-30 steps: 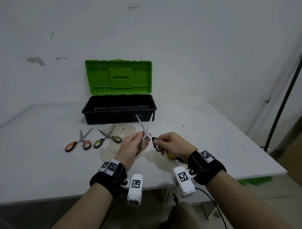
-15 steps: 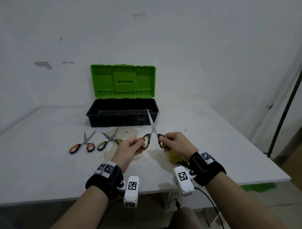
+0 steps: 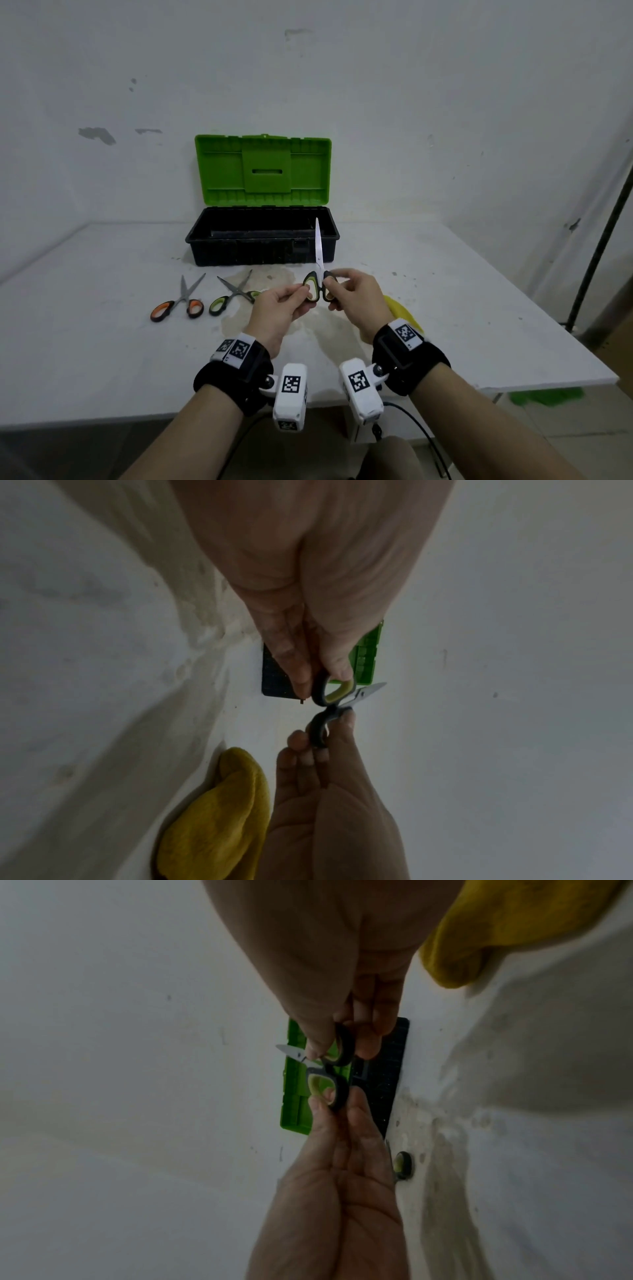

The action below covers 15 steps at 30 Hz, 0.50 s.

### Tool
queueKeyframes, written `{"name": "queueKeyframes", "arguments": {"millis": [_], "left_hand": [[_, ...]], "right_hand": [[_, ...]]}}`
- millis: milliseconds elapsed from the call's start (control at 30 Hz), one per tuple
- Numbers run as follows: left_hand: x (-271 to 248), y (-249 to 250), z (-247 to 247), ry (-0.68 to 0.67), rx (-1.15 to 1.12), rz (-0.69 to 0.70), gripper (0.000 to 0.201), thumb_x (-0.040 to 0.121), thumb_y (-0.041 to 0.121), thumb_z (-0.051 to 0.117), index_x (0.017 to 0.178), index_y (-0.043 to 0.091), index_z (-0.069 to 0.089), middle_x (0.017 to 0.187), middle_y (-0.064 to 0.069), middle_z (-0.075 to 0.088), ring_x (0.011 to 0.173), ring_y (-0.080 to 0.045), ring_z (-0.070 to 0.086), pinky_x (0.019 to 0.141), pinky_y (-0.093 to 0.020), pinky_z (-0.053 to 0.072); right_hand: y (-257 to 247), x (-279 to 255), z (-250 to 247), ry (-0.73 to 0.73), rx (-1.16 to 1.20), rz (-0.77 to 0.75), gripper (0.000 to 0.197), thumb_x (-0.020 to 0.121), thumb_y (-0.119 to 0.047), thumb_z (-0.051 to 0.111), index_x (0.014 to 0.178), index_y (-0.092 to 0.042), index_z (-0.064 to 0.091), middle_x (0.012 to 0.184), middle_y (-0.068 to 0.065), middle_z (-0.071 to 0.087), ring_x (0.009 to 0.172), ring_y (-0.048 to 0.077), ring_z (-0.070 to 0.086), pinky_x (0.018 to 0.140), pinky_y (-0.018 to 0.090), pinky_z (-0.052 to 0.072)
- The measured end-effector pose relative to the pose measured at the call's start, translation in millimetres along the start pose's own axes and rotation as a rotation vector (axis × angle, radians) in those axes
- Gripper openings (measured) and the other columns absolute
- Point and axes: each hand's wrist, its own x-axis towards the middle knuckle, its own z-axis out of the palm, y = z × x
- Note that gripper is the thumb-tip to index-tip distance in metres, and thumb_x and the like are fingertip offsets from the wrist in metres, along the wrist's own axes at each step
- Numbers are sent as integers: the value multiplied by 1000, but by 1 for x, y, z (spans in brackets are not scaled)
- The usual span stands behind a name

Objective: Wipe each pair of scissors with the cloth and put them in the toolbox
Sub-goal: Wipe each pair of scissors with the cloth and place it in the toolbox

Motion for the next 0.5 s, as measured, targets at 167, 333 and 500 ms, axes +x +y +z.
{"name": "queueKeyframes", "arguments": {"millis": [167, 333, 500], "left_hand": [[13, 20, 0, -40, 16, 30, 16, 91, 8, 68, 104, -1, 71, 96, -14, 76, 89, -23, 75, 80, -25, 59], [37, 40, 2, -54, 86, 90, 9, 91, 5, 67, 98, 3, 71, 92, -14, 76, 82, -18, 75, 73, -19, 57], [72, 62, -2, -66, 190, 165, 8, 90, 8, 70, 97, 8, 73, 88, -10, 76, 80, -16, 74, 70, -20, 57]], "right_hand": [[-10, 10, 12, 116, -309, -163, 34, 78, -40, 76, 84, -15, 55, 74, 0, 65, 62, 11, 60, 59, 21, 46], [-14, 42, 26, 175, -418, -180, 34, 76, -48, 75, 83, -16, 65, 82, 2, 65, 74, 17, 59, 69, 31, 50], [-42, 77, 29, 170, -490, -206, 32, 77, -35, 74, 69, -5, 69, 63, 10, 65, 58, 17, 53, 56, 30, 41]]}}
